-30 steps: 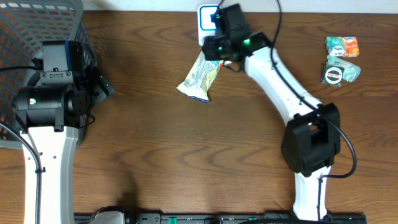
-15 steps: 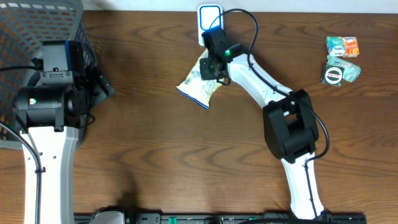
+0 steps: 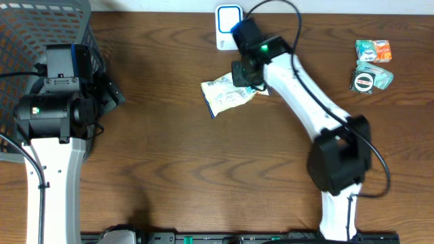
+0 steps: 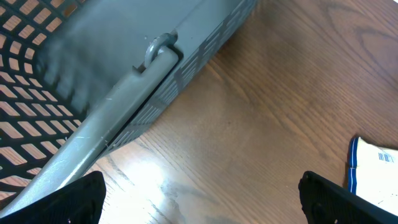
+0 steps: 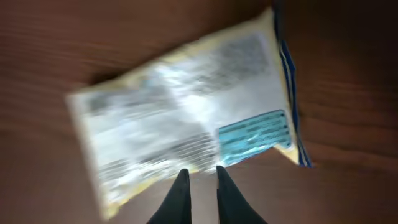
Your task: Scan the item barcode
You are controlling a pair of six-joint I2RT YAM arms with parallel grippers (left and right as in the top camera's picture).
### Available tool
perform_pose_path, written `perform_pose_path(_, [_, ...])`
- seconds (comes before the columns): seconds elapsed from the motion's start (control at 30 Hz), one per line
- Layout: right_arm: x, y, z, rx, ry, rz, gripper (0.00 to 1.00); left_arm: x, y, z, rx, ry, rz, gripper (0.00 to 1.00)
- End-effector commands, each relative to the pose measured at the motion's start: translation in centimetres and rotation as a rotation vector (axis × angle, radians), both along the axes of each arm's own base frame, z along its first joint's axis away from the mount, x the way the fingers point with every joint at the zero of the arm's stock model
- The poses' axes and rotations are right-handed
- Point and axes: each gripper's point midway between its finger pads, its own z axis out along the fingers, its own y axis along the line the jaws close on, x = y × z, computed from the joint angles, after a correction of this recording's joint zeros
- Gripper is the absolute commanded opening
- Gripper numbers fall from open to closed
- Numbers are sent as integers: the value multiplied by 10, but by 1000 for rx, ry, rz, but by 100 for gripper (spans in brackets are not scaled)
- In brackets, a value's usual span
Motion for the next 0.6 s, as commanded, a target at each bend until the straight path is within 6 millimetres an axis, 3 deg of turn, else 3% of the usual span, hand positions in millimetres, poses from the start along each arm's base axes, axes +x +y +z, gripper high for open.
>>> perform_pose_path(0.0, [-10,28,11,83,-1,72,9,-1,4,-2,3,5,28,98])
perform_pose_path(0.13, [-10,48,-12,75,13,106,8,-1,4,-2,3,6,28,98])
perform_pose_path(0.2, [-7,54,-30,52,18,114,3,-1,4,-2,3,6,28,98])
perform_pose_path(0.37, [-5,44,-93,-131,50,93,2,-1,4,-2,3,6,28,98])
perform_pose_path(0.47, [-22,40,-122,-160,151,108,1,-1,4,-2,4,5,28,98])
perform_pose_path(0.57, [-46,33,-120,-170,253,120,1,-1,4,-2,3,5,28,98])
